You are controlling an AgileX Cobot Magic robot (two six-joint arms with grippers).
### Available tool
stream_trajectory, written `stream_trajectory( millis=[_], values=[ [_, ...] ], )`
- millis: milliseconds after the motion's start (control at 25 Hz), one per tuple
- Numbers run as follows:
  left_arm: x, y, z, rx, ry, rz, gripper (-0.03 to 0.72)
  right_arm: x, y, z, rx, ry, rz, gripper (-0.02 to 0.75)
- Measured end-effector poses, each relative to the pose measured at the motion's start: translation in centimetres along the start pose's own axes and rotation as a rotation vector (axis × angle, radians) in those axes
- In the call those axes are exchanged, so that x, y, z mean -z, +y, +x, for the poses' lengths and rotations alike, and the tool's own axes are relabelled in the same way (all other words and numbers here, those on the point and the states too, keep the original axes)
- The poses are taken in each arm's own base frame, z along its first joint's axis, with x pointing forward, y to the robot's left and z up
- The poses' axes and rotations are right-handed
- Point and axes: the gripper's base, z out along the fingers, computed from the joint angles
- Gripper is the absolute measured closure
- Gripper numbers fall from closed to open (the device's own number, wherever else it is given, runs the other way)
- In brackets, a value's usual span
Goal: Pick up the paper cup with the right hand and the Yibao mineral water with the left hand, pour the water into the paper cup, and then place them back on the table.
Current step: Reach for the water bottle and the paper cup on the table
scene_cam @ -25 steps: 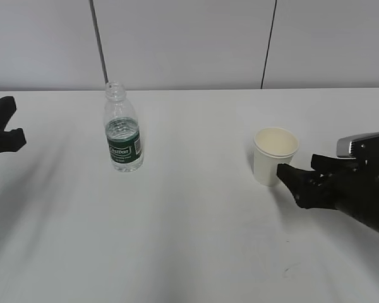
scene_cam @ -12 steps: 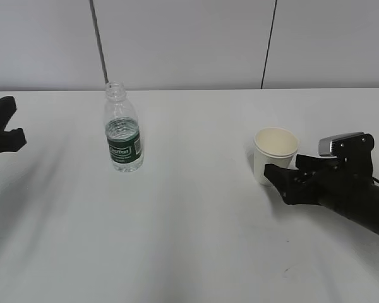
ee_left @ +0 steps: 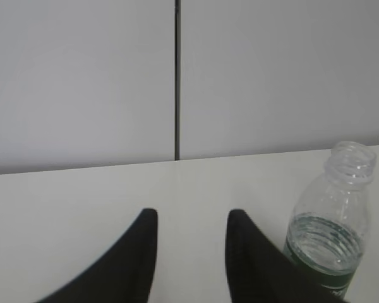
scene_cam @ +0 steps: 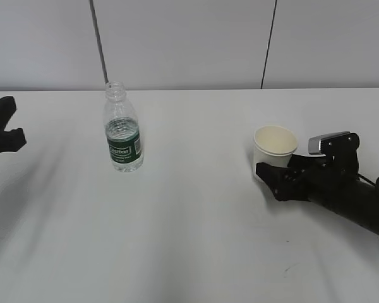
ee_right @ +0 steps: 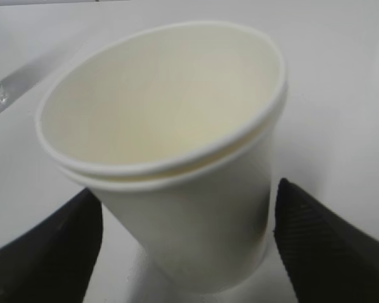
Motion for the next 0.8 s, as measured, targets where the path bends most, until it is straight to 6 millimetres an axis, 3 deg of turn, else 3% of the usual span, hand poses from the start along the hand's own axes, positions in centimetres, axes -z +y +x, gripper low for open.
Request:
stream_trajectory(
  millis=[800],
  values=[
    [0.0,0.0,0.1,-0.001,0.010,0.001,0.450,-1.1,-0.4,-0.6,0.018,-0.029,-0.020,0.080]
  ],
)
